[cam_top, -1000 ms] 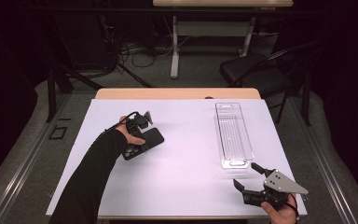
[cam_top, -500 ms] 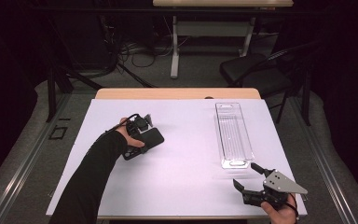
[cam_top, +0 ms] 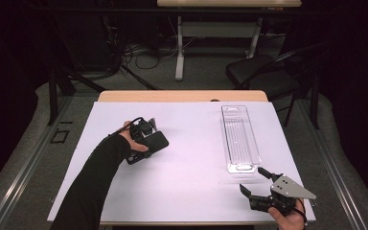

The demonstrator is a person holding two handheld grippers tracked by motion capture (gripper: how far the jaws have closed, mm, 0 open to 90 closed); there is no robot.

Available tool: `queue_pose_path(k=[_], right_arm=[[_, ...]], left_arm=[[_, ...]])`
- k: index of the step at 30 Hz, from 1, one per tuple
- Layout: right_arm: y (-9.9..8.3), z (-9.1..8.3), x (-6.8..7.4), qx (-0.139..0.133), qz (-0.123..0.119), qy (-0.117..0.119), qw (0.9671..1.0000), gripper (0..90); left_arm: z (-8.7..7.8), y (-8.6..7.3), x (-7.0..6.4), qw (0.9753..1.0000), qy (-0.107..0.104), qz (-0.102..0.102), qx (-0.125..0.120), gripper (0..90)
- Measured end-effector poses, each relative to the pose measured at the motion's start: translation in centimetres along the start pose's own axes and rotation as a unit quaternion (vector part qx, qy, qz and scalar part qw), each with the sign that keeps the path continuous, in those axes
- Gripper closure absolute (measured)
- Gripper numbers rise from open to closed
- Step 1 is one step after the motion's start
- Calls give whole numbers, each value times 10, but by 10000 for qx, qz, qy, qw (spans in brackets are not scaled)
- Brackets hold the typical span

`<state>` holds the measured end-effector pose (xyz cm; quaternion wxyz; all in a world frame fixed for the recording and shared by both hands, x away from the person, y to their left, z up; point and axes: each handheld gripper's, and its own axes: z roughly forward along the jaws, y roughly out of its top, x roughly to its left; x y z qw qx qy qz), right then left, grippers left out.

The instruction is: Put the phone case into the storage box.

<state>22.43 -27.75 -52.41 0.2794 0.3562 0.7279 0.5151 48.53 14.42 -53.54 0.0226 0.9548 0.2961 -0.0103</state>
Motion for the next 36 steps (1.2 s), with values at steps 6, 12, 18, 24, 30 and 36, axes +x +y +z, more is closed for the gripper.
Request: queue_pose_path(k=[6,12,18,24,30,36], right_arm=[[0,0,0,-1,-2,3,10000,144],[0,0,0,-1,-14,6,10000,144],[0,0,0,0,-9,7,10000,144],[0,0,0,-10,-10,2,10000,144],[0,0,0,-1,-12,9,10000,144],[0,0,0,2,0,11,10000,144]], left_arm=[[-1,-1,0,10000,4,64,-32,114],[-1,-1,0,10000,22,84,-32,123],[-2,0,0,10000,1,66,-14,130],[-2,0,0,10000,6,56,-31,135],[-2,0,1,10000,-32,7,-30,139],[-4,-2,0,9999,-121,-68,-41,141]])
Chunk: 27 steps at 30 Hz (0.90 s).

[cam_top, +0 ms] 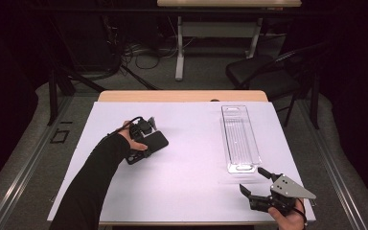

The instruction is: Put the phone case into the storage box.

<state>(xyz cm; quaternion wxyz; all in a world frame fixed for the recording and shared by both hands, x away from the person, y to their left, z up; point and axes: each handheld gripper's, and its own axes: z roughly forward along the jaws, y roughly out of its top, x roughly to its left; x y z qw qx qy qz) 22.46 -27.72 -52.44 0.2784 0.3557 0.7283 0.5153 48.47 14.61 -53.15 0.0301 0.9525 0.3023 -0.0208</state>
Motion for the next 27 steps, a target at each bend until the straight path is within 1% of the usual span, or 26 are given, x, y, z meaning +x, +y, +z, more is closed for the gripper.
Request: queue_pose_path(k=[2,4,5,7,9,10,11,12,13,14,17,19,20,22,23,24,26,27], right_arm=[[0,0,0,0,2,1,10000,144],[0,0,0,4,5,3,10000,144],[0,0,0,4,6,2,10000,144],[0,0,0,4,12,-1,10000,144],[0,0,1,3,8,-3,10000,144],[0,0,1,4,7,-4,10000,144],[0,0,1,1,5,-2,10000,144],[0,1,1,2,14,-1,10000,144],[0,1,1,3,17,0,10000,144],[0,1,1,1,16,-6,10000,144],[0,1,1,19,8,4,10000,144],[0,1,1,11,6,2,10000,144],[0,1,1,12,7,1,10000,144],[0,2,2,1,6,-3,10000,144],[0,2,2,3,1,-6,10000,144],[0,2,2,-6,0,1,10000,144],[0,2,2,-18,7,-7,10000,144],[0,3,2,-22,8,-8,10000,144]], left_arm=[[-3,0,1,10000,-21,49,34,141],[-6,-1,0,10000,-25,-6,-46,142],[-8,-2,-1,10000,-40,-23,-47,142],[-13,-3,-1,10000,-38,7,-68,142],[-17,-5,-3,9999,-36,-49,-106,143],[-21,-6,-3,10000,-48,-13,-76,143],[-23,-7,-4,9999,-45,-45,-143,143],[-26,-8,-4,9999,-79,-51,-138,143],[-28,-10,-5,9997,-92,-97,-201,143],[-32,-11,-4,9997,-108,-88,-188,143],[-39,-14,-4,9994,-96,-136,-302,143],[-43,-16,-3,9993,-83,-133,-333,143],[-44,-17,-4,9992,-80,-174,-351,144],[-47,-19,-4,9993,-76,-156,-323,144],[-48,-20,-5,9992,-69,-193,-347,144],[-50,-21,-4,9993,-82,-156,-325,144],[-52,-23,-5,9992,-100,-188,-346,145],[-54,-24,-5,9993,-108,-163,-307,145]])
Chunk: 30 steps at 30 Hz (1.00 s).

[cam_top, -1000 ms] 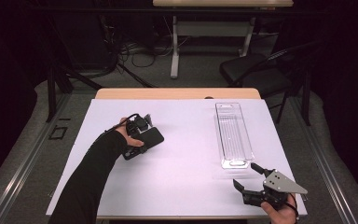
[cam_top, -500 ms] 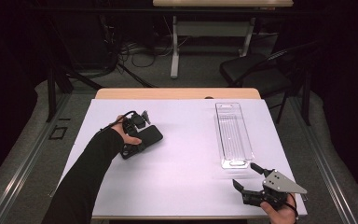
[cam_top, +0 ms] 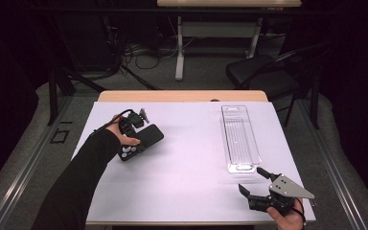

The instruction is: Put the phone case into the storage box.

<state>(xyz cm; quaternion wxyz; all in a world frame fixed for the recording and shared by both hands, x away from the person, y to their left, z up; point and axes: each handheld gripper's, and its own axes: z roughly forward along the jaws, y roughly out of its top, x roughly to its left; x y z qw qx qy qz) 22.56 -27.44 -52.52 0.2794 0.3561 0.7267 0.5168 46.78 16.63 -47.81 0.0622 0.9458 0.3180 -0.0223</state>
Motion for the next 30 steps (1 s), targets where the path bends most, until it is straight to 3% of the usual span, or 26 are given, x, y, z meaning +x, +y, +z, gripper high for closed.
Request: queue_pose_path(k=[9,20,30], right_arm=[[1,0,1,37,-12,-11,10000,144],[2,0,3,28,-68,-3,10000,144],[3,2,5,52,-94,38,9999,144]], left_arm=[[-22,-3,-10,9999,111,30,0,146],[-43,7,-39,9999,86,132,-57,147],[-47,23,-73,9984,-76,564,6,147]])
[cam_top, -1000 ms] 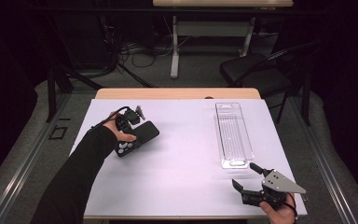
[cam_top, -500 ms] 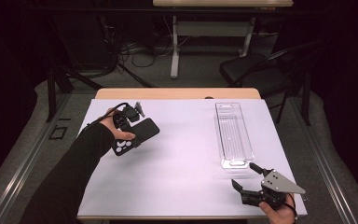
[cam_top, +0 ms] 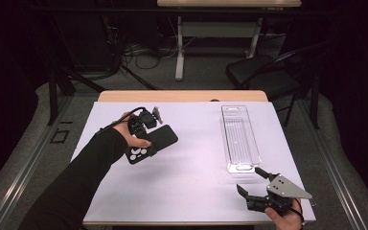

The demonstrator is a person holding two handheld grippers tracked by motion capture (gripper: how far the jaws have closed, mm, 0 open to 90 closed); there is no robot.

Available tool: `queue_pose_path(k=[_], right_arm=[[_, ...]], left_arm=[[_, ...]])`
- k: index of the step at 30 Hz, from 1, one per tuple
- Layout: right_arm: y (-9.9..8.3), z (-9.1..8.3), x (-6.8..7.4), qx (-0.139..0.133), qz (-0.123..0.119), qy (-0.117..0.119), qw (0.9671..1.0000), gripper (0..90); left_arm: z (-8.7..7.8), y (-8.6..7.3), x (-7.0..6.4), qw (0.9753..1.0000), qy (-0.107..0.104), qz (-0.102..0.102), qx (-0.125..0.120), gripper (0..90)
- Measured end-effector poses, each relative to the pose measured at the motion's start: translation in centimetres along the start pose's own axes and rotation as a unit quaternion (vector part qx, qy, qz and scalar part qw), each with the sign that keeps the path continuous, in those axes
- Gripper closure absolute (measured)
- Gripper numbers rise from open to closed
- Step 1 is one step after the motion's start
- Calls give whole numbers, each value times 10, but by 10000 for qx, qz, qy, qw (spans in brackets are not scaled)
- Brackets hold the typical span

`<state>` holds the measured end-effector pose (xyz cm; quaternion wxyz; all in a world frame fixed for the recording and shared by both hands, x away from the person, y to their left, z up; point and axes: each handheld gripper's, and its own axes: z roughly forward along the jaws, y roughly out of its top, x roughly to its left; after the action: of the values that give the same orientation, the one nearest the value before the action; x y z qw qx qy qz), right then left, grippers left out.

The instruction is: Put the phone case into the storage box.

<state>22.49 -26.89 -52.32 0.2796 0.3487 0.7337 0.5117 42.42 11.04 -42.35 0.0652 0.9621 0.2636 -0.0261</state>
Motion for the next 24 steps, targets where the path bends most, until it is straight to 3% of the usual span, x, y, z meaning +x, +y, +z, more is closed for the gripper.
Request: queue_pose_path(k=[11,24], right_arm=[[1,2,2,16,-74,37,10000,144],[2,5,5,83,-129,80,9999,144]], left_arm=[[2,17,-27,9997,-76,242,47,147],[12,24,-38,9990,-40,402,169,148]])
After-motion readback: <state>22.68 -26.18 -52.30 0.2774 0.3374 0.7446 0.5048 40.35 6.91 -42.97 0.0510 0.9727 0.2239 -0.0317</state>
